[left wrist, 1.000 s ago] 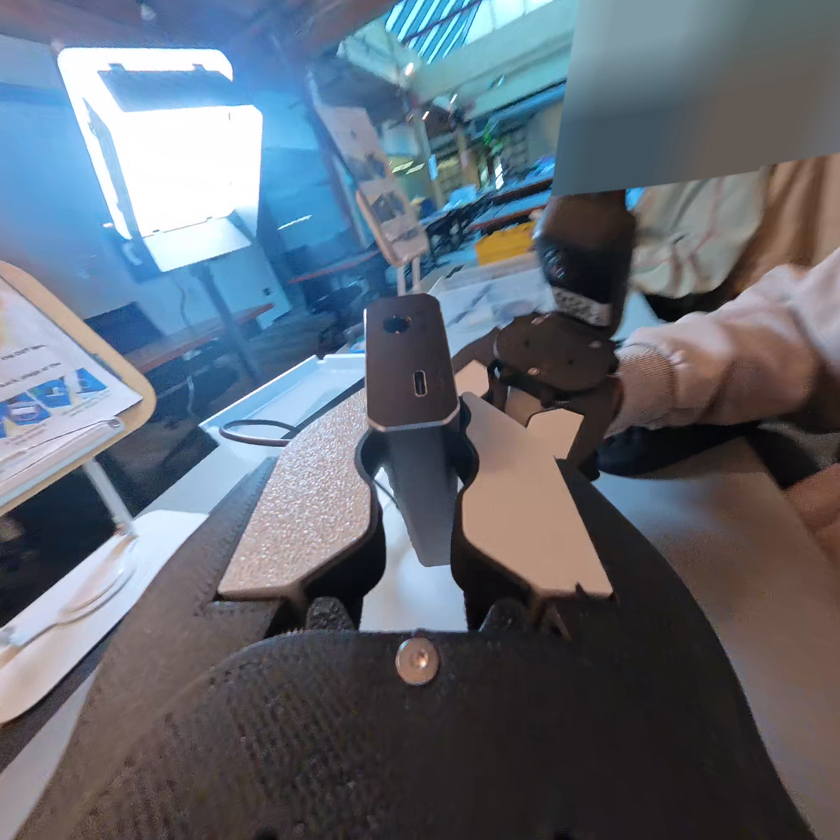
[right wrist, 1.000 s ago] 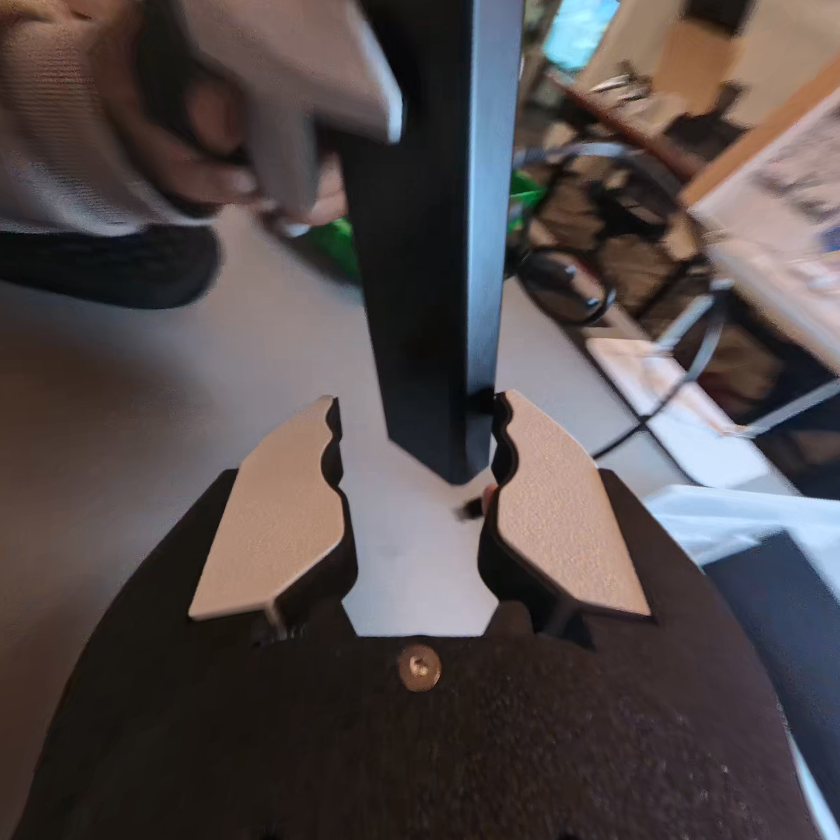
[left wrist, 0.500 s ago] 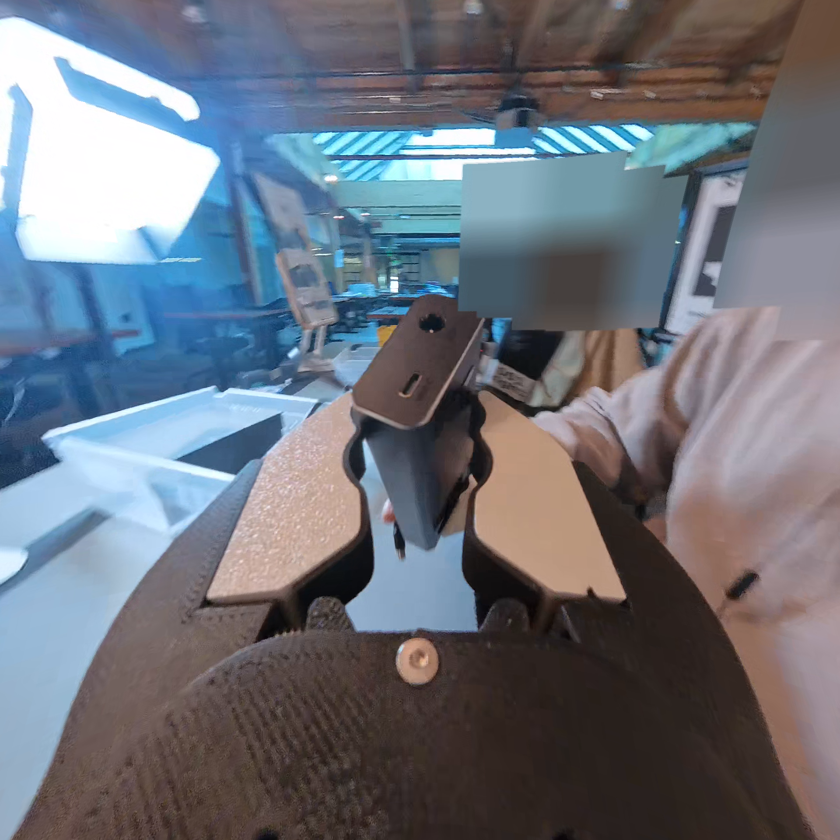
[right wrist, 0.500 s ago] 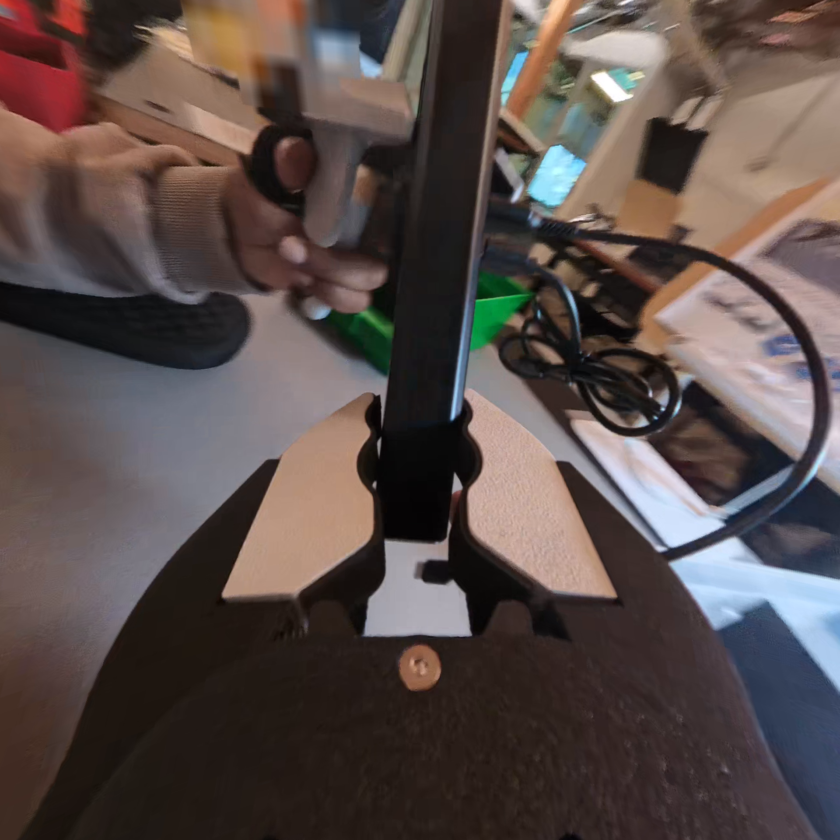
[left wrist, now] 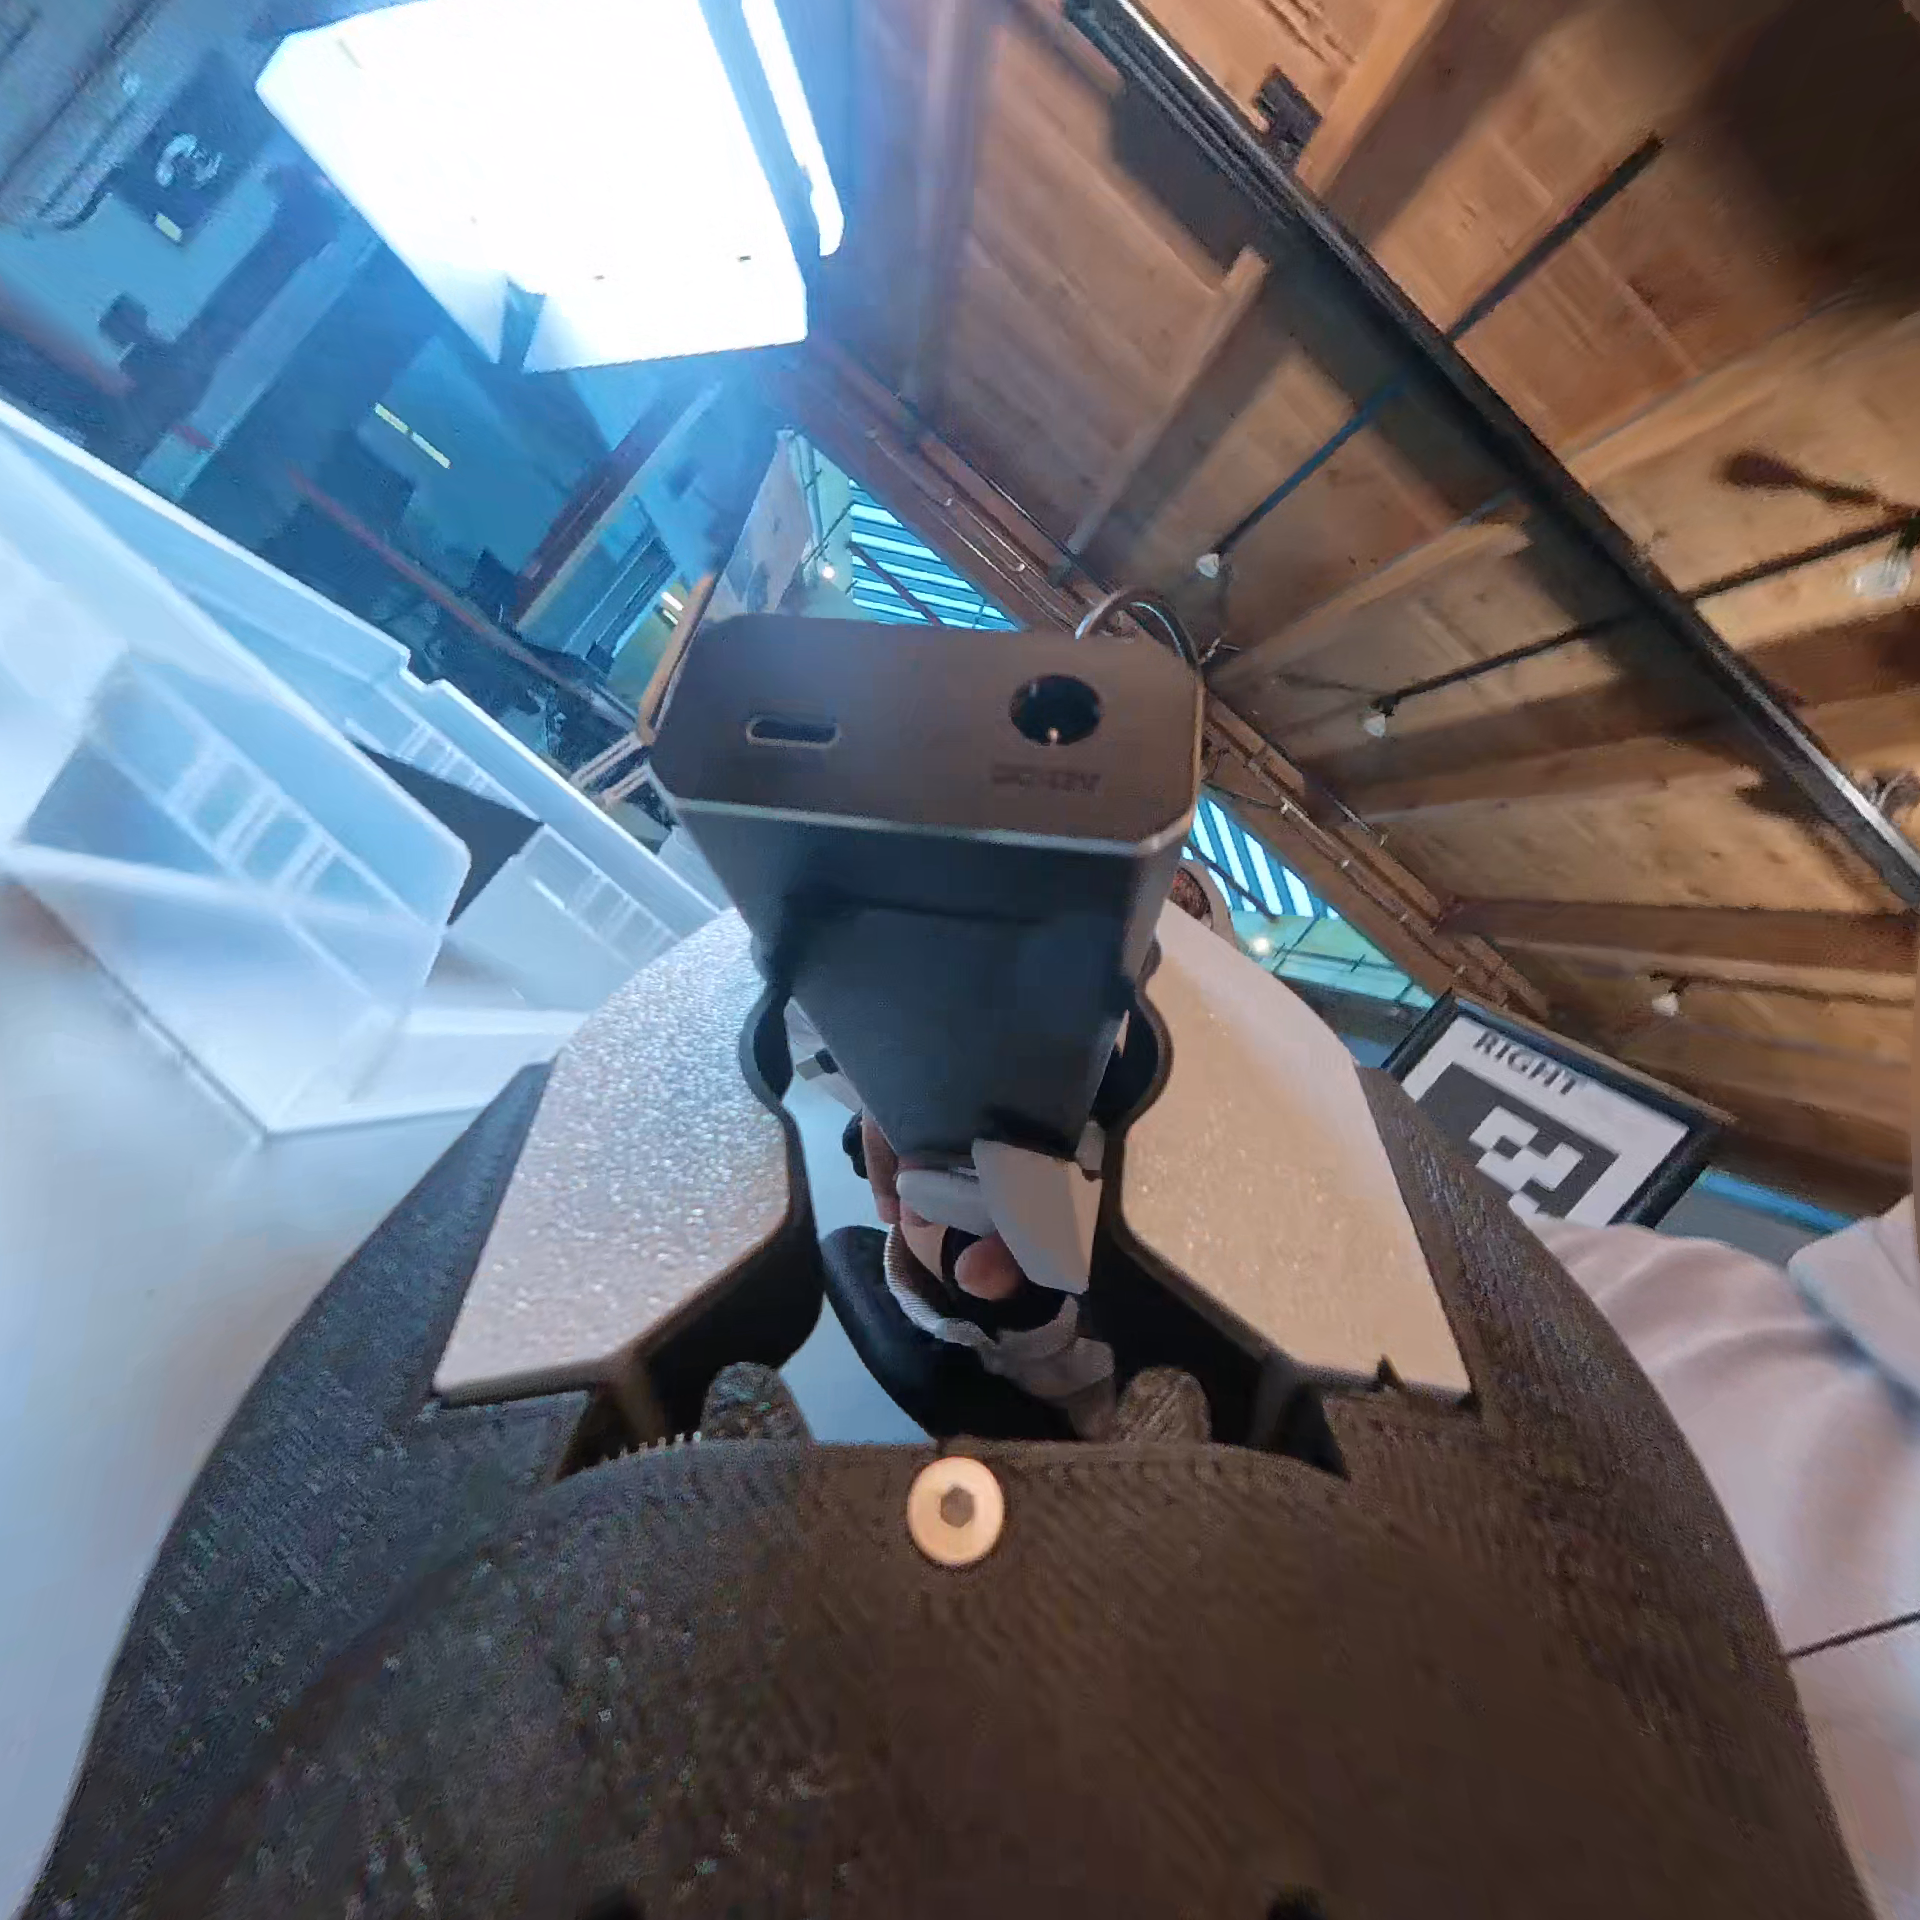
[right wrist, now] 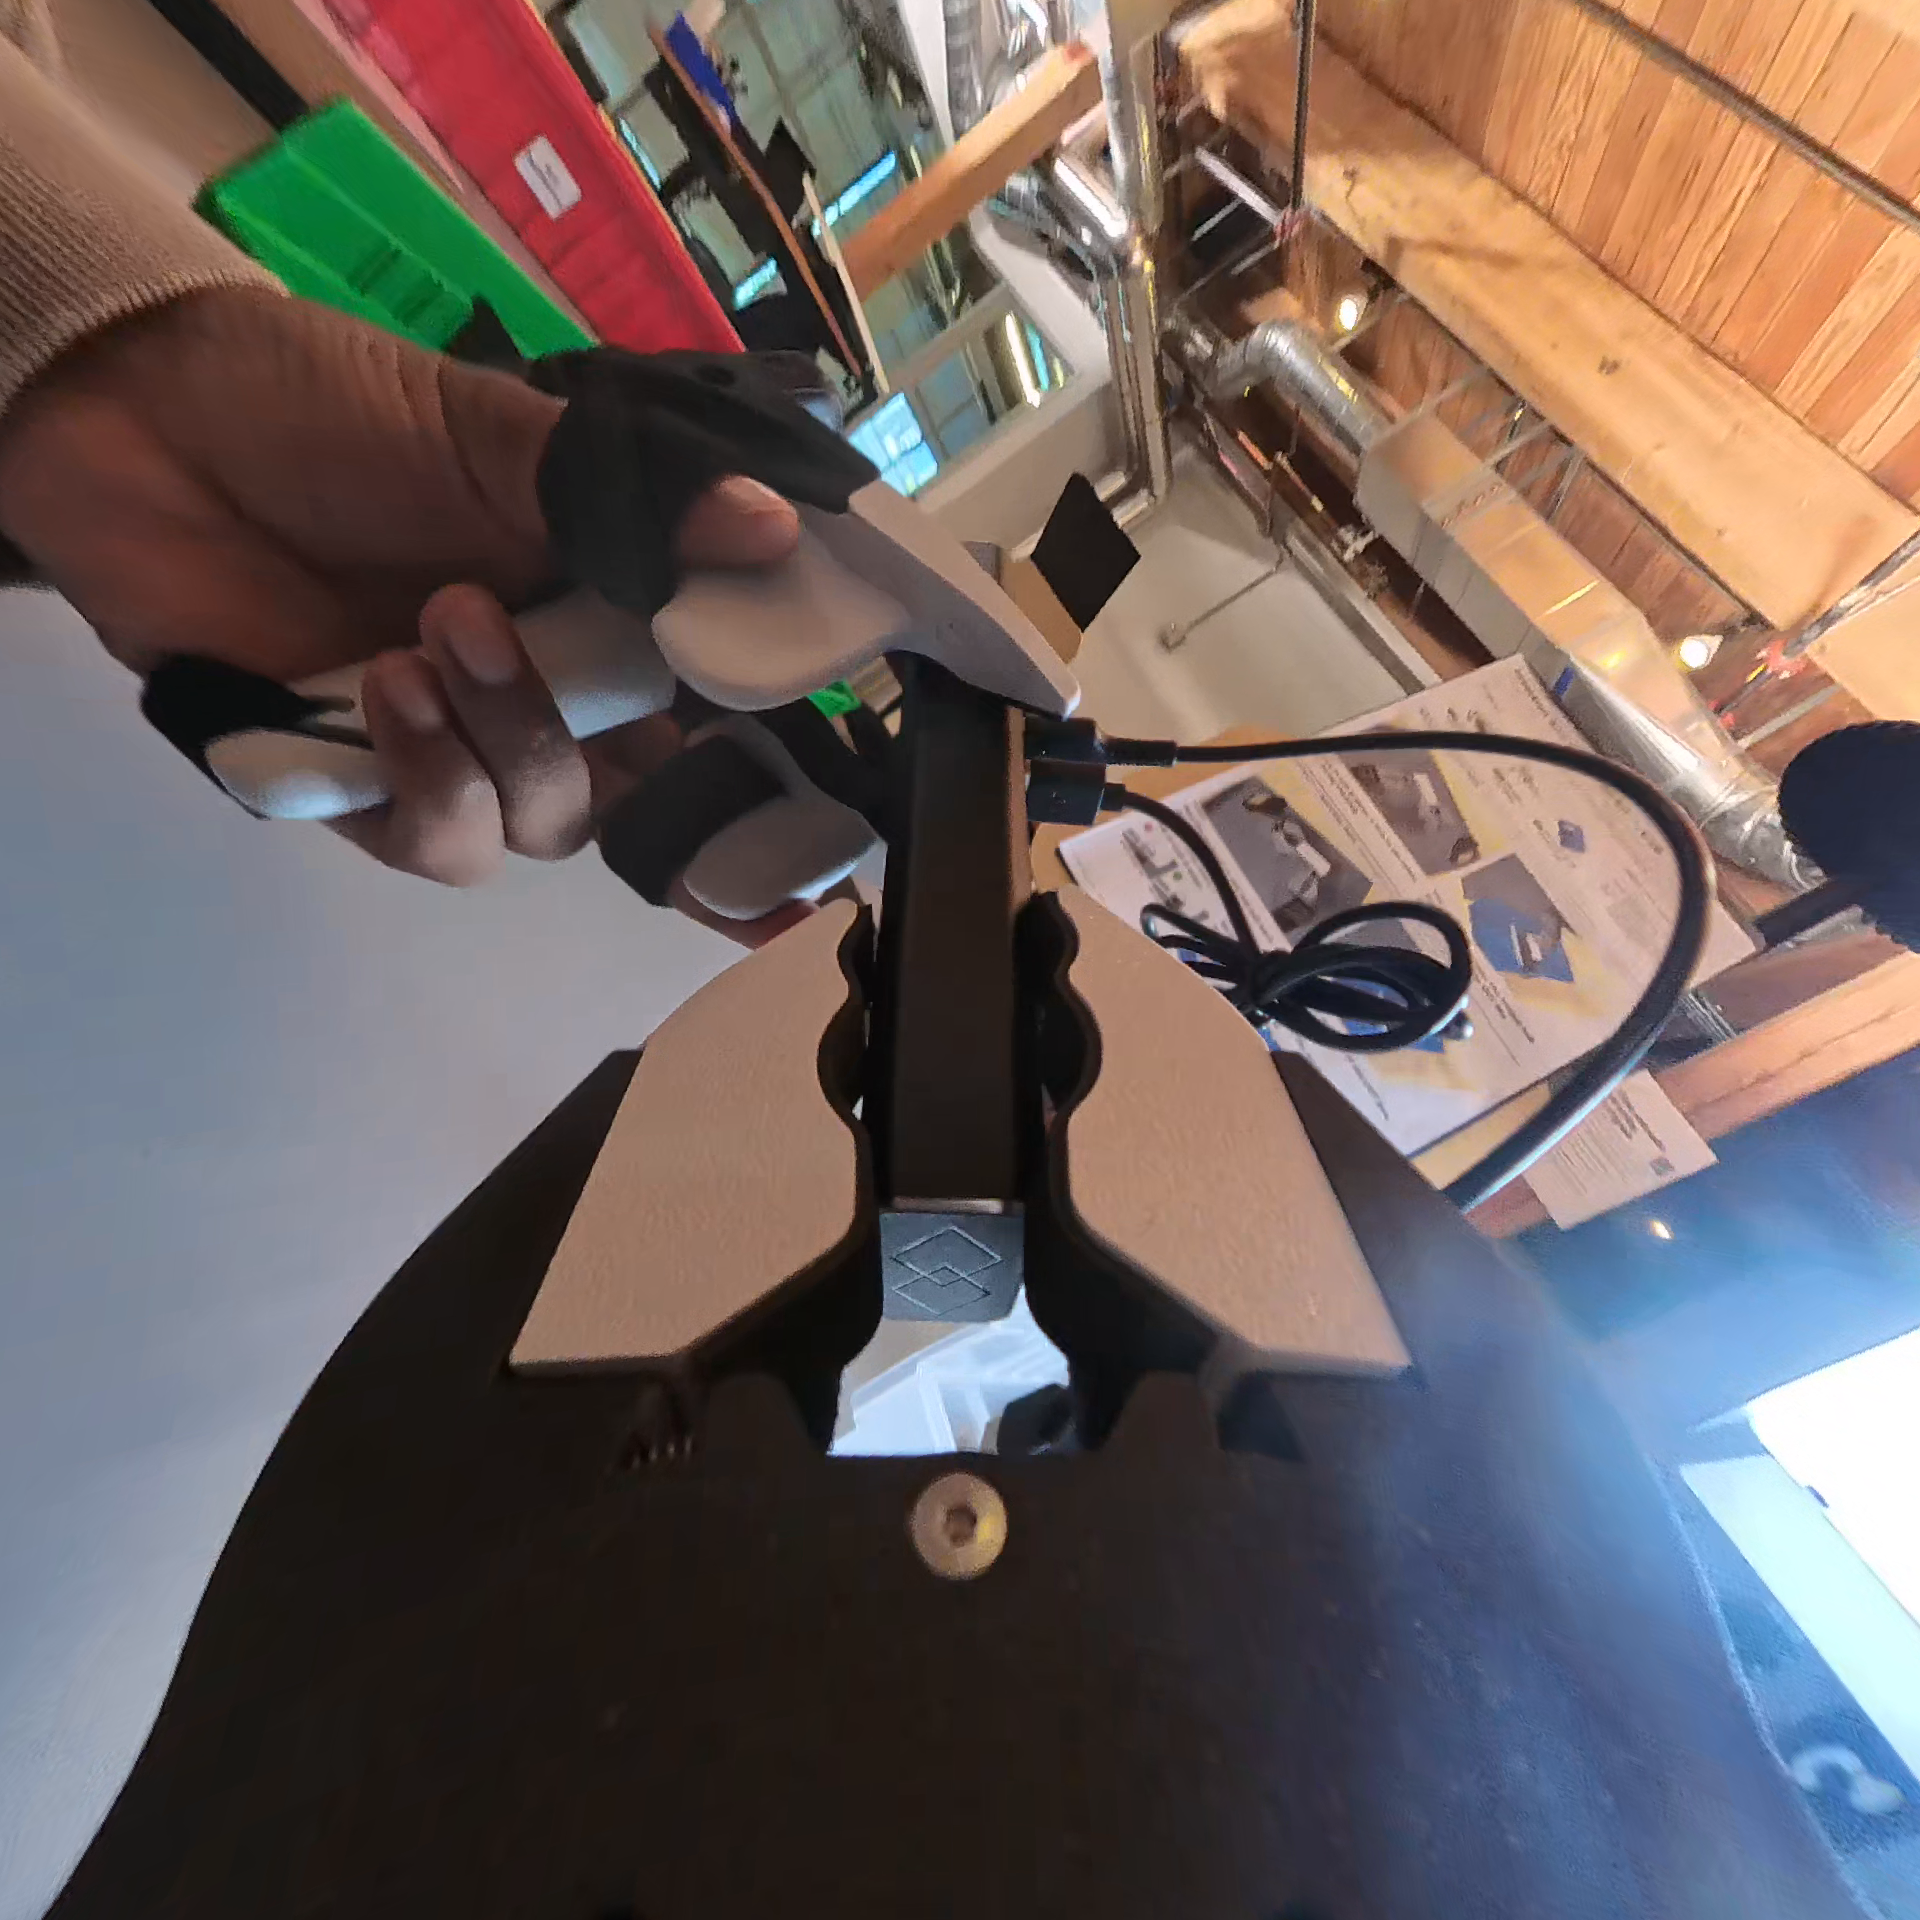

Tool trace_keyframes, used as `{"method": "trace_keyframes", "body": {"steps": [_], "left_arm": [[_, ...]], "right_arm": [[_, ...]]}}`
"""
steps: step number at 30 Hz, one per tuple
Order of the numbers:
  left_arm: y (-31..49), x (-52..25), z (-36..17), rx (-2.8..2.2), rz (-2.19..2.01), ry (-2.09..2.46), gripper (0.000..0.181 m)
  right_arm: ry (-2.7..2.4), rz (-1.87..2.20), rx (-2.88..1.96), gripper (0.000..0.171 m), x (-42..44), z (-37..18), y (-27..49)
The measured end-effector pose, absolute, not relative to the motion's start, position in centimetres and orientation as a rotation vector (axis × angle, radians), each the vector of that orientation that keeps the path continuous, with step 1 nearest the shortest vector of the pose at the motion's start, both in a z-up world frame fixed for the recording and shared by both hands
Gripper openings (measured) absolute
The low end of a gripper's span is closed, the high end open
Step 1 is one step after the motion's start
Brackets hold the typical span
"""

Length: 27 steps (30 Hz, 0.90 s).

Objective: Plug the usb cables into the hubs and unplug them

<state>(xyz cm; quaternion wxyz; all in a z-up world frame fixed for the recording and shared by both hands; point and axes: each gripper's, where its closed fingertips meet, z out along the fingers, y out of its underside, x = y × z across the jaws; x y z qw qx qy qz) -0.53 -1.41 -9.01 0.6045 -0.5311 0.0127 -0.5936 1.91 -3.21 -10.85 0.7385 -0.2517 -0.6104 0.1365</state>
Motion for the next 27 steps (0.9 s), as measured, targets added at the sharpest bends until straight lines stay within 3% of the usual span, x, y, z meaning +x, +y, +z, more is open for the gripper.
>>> {"method": "trace_keyframes", "body": {"steps": [11,20,23,27], "left_arm": [[-3.4,0.8,-7.9,-1.247,-1.122,0.335,0.061],[-4.1,-3.8,-8.7,-1.399,-0.534,0.621,0.061],[-4.2,-3.6,-9.6,-1.438,-0.483,0.701,0.061],[-4.3,-2.1,-10.6,-1.452,-0.442,0.813,0.061]], "right_arm": [[-1.323,0.368,-0.447,0.035,2.3,-10.8,-4.7],[-1.700,0.849,-0.760,0.031,3.6,-13.0,-7.0],[-1.775,0.955,-0.791,0.031,5.0,-10.4,-7.7],[-1.839,0.786,-0.825,0.034,4.6,-8.3,-5.4]]}}
